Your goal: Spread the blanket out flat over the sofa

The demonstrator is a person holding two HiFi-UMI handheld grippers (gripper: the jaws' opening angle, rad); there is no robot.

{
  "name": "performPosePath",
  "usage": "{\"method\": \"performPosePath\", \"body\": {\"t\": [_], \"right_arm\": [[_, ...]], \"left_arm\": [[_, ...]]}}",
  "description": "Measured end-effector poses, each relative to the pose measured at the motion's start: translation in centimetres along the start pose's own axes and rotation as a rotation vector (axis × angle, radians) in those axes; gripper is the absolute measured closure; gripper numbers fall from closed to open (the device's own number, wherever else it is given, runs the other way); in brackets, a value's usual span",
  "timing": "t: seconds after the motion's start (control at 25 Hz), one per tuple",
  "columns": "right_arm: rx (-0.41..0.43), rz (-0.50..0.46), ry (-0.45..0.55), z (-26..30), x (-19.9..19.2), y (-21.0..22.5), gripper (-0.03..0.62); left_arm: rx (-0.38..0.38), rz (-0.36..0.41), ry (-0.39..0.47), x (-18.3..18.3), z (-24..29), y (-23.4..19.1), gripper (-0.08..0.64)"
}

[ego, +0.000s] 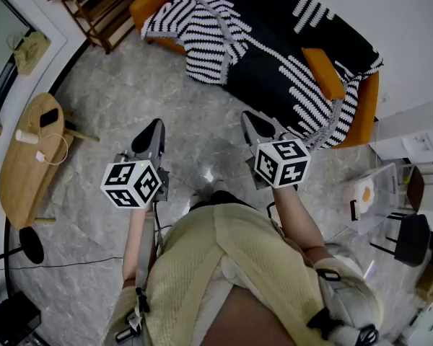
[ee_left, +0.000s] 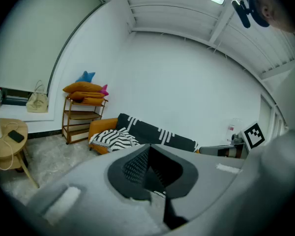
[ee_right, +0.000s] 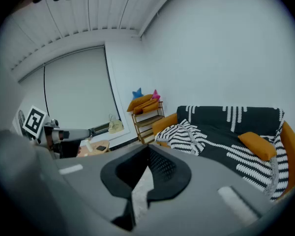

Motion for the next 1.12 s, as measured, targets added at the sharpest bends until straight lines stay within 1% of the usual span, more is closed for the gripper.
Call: {"method": "performPosePath", "body": {"t": [0.08, 0.28, 0.52, 0.76, 0.88, 1.0, 1.12], "right_arm": [[-0.009, 0.017, -0.004, -0.1, -0.3, 0.7, 0.588], [-0.033, 0.037, -0.016, 0.4, -0.7, 2.2, 0.588], [-0.012, 0.061, -0.02, 1.6, -0.7, 4.3, 0.586], [0.01, 0.081, -0.038, 2.6, -1.2, 6.5, 0.586], [0.018, 0.097, -0.049, 3.2, -1.4, 7.6, 0.545], [0.018, 0.109, -0.06, 3.9, -1.6, 8.2, 0.535], [0.014, 0.123, -0.069, 5.1, -1.6, 8.5, 0.51]], "left_arm": [[0.003, -0.001, 0.001, -0.3, 0.3, 0.2, 0.56], [-0.018, -0.017, -0.006, -0.6, 1.2, 0.7, 0.558], [-0.013, -0.02, -0.028, -0.9, 3.2, 0.8, 0.558], [0.014, 0.014, -0.053, -1.4, 5.2, 1.5, 0.558], [0.019, 0.003, -0.071, -1.9, 6.3, 1.6, 0.558], [0.013, -0.011, -0.09, -2.1, 7.3, 1.3, 0.558], [0.0, -0.007, -0.101, -1.8, 8.7, 0.3, 0.558]]}}
Point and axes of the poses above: the fingertips, and each gripper's own axes: z forward along the fingers, y to its right, x out of its top, the point moved 8 cm from there along -z, backward along the fingers, and after that the axes turned 6 degrees about -x, right-handed, at the moved point
